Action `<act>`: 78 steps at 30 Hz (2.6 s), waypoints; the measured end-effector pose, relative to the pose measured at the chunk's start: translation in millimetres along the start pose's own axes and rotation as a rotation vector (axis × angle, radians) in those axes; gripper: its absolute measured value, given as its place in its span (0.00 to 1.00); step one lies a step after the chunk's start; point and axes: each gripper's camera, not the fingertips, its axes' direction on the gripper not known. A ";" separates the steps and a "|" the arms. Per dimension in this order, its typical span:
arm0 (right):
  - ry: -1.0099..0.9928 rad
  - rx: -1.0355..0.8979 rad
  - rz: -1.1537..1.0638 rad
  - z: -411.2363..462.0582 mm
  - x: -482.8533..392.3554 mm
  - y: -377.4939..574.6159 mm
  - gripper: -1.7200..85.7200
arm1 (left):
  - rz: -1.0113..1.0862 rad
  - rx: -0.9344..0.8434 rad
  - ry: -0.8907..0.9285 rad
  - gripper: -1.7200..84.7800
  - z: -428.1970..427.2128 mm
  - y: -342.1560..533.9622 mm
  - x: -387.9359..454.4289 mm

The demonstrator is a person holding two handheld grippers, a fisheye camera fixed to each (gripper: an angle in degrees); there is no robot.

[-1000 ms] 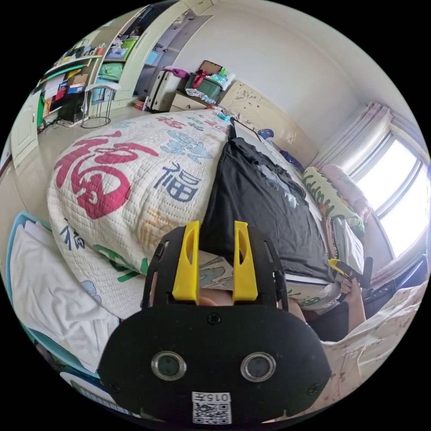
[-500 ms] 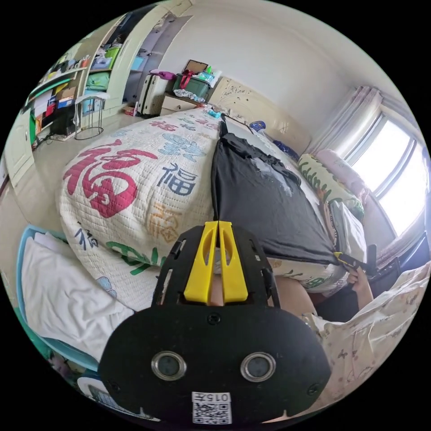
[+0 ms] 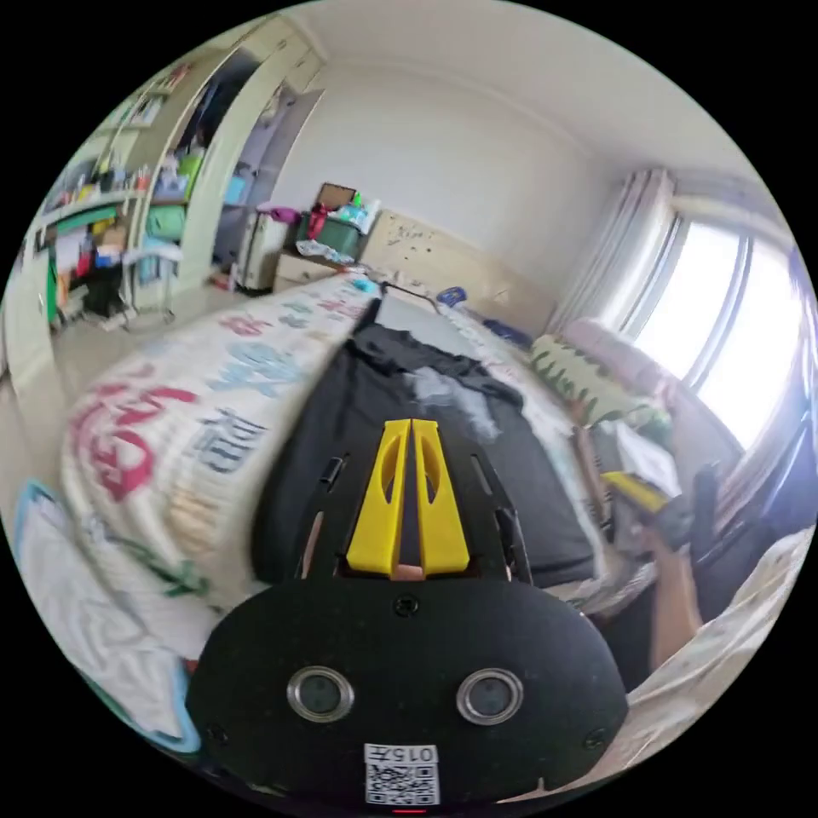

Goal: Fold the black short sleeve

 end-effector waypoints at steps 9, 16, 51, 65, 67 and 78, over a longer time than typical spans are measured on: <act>0.613 -0.185 -0.262 157.6 -114.8 1.8 0.01 | -0.212 -0.227 0.107 0.01 144.7 -14.7 119.0; 0.720 -0.313 -0.304 246.3 -110.7 51.7 0.01 | -0.532 -0.440 0.572 0.01 203.7 -31.6 101.4; 0.830 -0.540 -0.622 435.8 -10.8 188.5 0.01 | -0.875 -0.547 0.778 0.01 299.0 63.2 280.4; 0.834 -0.540 -0.623 469.0 42.3 220.5 0.01 | -0.850 -0.532 0.776 0.01 358.6 149.9 344.9; 0.835 -0.540 -0.623 472.2 48.2 223.7 0.01 | -0.845 -0.530 0.776 0.01 366.2 160.5 351.3; 0.835 -0.541 -0.623 488.8 79.1 239.9 0.01 | -0.918 -0.573 0.797 0.01 417.2 221.2 376.5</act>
